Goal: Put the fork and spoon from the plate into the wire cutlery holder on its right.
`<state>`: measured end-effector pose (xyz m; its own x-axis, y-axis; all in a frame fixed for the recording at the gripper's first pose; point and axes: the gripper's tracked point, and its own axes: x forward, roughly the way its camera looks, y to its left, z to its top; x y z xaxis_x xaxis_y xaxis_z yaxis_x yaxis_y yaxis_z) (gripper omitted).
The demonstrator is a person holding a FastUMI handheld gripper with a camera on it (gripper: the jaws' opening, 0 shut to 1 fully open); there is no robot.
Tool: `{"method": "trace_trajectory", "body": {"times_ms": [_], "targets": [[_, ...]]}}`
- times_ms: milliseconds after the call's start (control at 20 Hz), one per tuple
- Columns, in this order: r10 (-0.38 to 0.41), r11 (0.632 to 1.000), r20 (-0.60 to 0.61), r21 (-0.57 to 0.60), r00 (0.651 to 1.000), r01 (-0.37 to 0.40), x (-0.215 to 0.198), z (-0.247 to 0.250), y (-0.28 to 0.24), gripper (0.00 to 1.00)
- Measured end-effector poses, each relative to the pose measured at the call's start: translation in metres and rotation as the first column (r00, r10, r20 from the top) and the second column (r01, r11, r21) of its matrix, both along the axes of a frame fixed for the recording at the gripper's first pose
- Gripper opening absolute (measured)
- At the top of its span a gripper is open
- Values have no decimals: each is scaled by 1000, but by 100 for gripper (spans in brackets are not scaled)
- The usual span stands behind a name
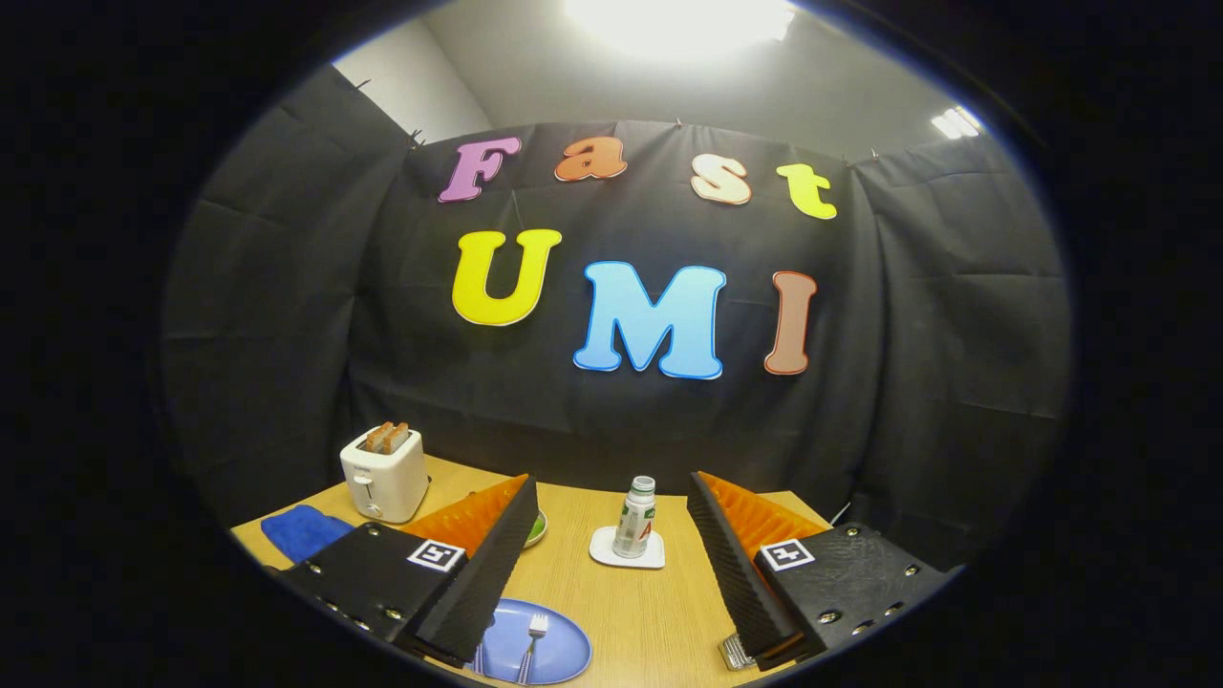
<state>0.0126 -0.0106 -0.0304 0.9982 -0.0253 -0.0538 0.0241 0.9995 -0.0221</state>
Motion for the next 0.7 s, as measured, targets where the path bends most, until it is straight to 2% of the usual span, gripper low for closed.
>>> {"method": "trace_trajectory", "body": {"times_ms": [550, 700], "targets": [[86, 996, -221, 4, 972, -87, -1, -57, 28, 97], [147, 989, -331, 22, 932, -148, -5, -93, 46, 97]]}}
